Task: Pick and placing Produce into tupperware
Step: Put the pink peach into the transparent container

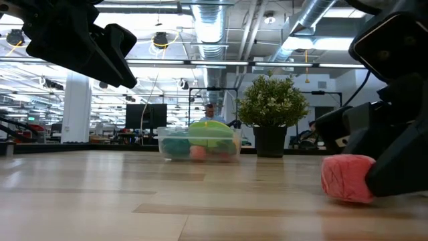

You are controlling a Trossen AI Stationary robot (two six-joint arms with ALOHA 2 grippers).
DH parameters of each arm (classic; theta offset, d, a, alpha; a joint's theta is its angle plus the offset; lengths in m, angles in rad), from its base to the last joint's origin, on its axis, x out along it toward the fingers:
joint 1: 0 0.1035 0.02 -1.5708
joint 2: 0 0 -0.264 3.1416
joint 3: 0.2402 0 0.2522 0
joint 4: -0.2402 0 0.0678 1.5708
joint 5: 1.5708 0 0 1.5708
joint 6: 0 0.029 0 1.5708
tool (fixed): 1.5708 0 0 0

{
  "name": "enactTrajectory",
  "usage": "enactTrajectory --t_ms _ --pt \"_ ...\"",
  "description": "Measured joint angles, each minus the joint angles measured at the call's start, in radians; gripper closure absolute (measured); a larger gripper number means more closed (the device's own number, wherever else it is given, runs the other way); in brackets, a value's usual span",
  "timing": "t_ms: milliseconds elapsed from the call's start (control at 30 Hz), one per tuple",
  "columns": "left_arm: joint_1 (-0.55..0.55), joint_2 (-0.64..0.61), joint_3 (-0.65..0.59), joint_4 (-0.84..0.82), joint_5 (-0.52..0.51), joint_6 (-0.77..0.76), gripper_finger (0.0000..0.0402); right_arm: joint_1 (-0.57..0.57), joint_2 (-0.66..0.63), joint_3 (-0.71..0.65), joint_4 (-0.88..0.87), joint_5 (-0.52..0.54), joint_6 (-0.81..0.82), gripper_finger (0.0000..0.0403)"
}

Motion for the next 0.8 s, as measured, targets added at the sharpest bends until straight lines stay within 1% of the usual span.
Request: enactTrajectory --t_ms 533,667,800 --pt "0.000 0.000 0.000 -0.001 0.000 0.000 0.0284 -0.039 -0.007 0.000 0.037 0.003 -0.075 0.0296" --pt "0.000 0.000 0.000 -0.004 0.001 -0.002 0.0284 -0.060 -0.034 0.000 0.034 0.003 -0.121 0.0296" --pt "0.000 0.000 0.000 -0.005 0.002 -0.006 0.0284 -0.083 -0.088 0.000 0.016 0.003 -0.174 0.0296"
